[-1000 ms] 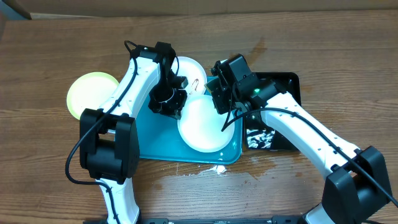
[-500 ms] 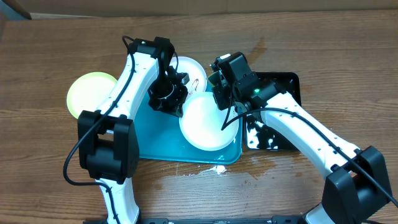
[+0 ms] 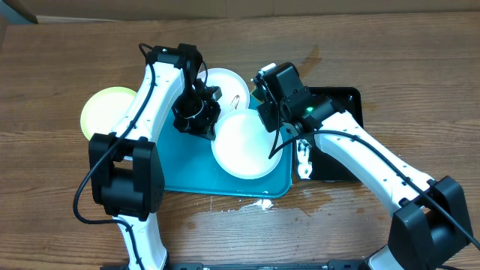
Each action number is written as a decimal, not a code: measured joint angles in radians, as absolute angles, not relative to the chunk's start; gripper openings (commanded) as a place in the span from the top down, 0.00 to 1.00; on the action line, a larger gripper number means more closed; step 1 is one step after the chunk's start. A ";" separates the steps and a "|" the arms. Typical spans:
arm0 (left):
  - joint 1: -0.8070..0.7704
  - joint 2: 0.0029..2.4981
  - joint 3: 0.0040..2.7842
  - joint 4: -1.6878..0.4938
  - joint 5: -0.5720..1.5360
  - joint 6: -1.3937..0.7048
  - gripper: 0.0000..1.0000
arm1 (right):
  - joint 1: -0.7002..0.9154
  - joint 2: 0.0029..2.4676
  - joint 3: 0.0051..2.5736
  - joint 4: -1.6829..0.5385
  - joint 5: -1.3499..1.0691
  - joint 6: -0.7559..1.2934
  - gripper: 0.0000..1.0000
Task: Clean dirty plates on tray and stack at the side
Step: 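Scrub the front white plate with the sponge, left gripper holding its rim, then move the sponge with the right gripper back to the black tray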
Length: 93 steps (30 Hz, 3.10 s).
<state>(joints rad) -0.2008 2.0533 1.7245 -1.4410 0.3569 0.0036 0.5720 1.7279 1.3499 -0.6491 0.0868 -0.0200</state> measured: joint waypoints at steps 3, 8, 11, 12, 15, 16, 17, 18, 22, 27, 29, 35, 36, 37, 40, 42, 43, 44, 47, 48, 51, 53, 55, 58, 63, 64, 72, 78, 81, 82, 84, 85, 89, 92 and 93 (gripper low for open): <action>-0.201 2.053 1.724 -1.441 0.357 0.004 0.96 | 0.572 1.728 1.350 -0.649 0.089 -0.026 0.96; -0.201 2.053 1.724 -1.441 0.357 0.004 0.96 | 0.572 1.728 1.350 -0.665 0.094 -0.027 0.96; -0.201 2.053 1.725 -1.441 0.357 0.004 0.96 | 0.572 1.728 1.349 -0.683 0.093 -0.027 0.96; -0.201 2.053 1.725 -1.441 0.357 0.004 0.96 | 0.572 1.728 1.349 -0.686 0.094 -0.027 0.96; -0.201 2.053 1.725 -1.441 0.357 0.004 0.96 | 0.572 1.728 1.349 -0.698 0.096 -0.027 0.96; -0.201 2.053 1.725 -1.441 0.357 0.004 0.96 | 0.572 1.728 1.349 -0.701 0.097 -0.027 0.96; -0.201 2.053 1.725 -1.441 0.357 0.004 0.96 | 0.572 1.728 1.349 -0.702 0.098 -0.027 0.96; -0.201 2.053 1.725 -1.441 0.357 0.004 0.96 | 0.572 1.728 1.349 -0.704 0.100 -0.027 0.96; -0.201 2.053 1.725 -1.441 0.357 0.004 0.96 | 0.572 1.728 1.349 -0.719 0.105 -0.027 0.96; -0.201 2.053 1.725 -1.441 0.356 0.004 0.96 | 0.572 1.728 1.348 -0.728 0.105 -0.027 0.96; -0.201 2.053 1.725 -1.441 0.356 0.004 0.96 | 0.572 1.728 1.348 -0.731 0.105 -0.027 0.96; -0.201 2.053 1.725 -1.441 0.356 0.004 0.96 | 0.572 1.728 1.348 -0.735 0.105 -0.027 0.96; -0.201 2.053 1.725 -1.441 0.356 0.004 0.96 | 0.572 1.728 1.348 -0.736 0.105 -0.027 0.96; -0.201 2.053 1.725 -1.441 0.356 0.004 0.96 | 0.572 1.728 1.348 -0.739 0.105 -0.027 0.96; -0.201 2.053 1.725 -1.441 0.356 0.004 0.96 | 0.572 1.728 1.348 -0.749 0.105 -0.027 0.96; -0.201 2.053 1.725 -1.441 0.356 0.003 0.96 | 0.572 1.728 1.348 -0.756 0.105 -0.027 0.96; -0.201 2.053 1.725 -1.441 0.356 0.004 0.96 | 0.572 1.728 1.348 -0.760 0.105 -0.027 0.96; -0.201 2.053 1.725 -1.441 0.356 0.004 0.96 | 0.572 1.728 1.348 -0.765 0.105 -0.027 0.96; -0.201 2.053 1.725 -1.441 0.356 0.003 0.96 | 0.572 1.728 1.348 -0.773 0.105 -0.027 0.96; -0.201 2.053 1.725 -1.441 0.356 0.003 0.96 | 0.572 1.728 1.348 -0.773 0.105 -0.027 0.96; -0.201 2.053 1.725 -1.441 0.356 0.004 0.96 | 0.572 1.728 1.348 -0.774 0.105 -0.027 0.96; -0.201 2.053 1.725 -1.441 0.356 0.004 0.96 | 0.572 1.728 1.348 -0.773 0.105 -0.027 0.96; -0.201 2.053 1.725 -1.441 0.356 0.004 0.96 | 0.572 1.728 1.348 -0.763 0.105 -0.027 0.96; -0.201 2.053 1.725 -1.441 0.356 0.004 0.96 | 0.572 1.728 1.348 -0.734 0.105 -0.027 0.96; -0.201 2.053 1.725 -1.440 0.356 0.003 0.96 | 0.570 1.728 1.348 -0.697 0.108 -0.026 0.96; -0.201 2.053 1.725 -1.438 0.356 0.004 0.96 | 0.570 1.728 1.348 -0.692 0.109 -0.022 0.96; -0.201 2.053 1.726 -1.415 0.356 0.003 0.96 | 0.503 1.728 1.348 -0.697 0.055 0.082 0.96; -0.201 2.053 1.761 -1.413 0.356 0.003 0.96 | 0.360 1.716 1.350 -0.769 -0.142 0.166 0.96; -0.201 2.053 1.776 -1.404 0.355 -0.001 0.96 | 0.283 1.705 1.354 -0.846 -0.192 0.199 0.96; -0.201 2.053 1.777 -1.398 0.356 -0.004 0.96 | 0.257 1.703 1.354 -0.875 -0.204 0.205 0.96; -0.201 2.053 1.780 -1.387 0.355 -0.011 0.96 | 0.204 1.701 1.354 -0.919 -0.217 0.215 0.95; -0.201 2.053 1.780 -1.382 0.355 -0.020 0.96 | 0.173 1.701 1.354 -0.941 -0.222 0.218 0.94; -0.201 2.053 1.781 -1.362 0.356 -0.035 0.96 | 0.081 1.701 1.354 -1.002 -0.228 0.232 0.90; -0.201 2.053 1.781 -1.360 0.355 -0.050 0.96 | 0.030 1.701 1.354 -1.024 -0.229 0.233 0.90; -0.201 2.053 1.781 -1.360 0.355 -0.053 0.96 | 0.018 1.701 1.354 -1.028 -0.229 0.234 0.90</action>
<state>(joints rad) -0.2008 2.0533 1.7813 -1.3598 0.3553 -0.0532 0.0181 1.7008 1.3540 -1.0279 -0.2291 0.2344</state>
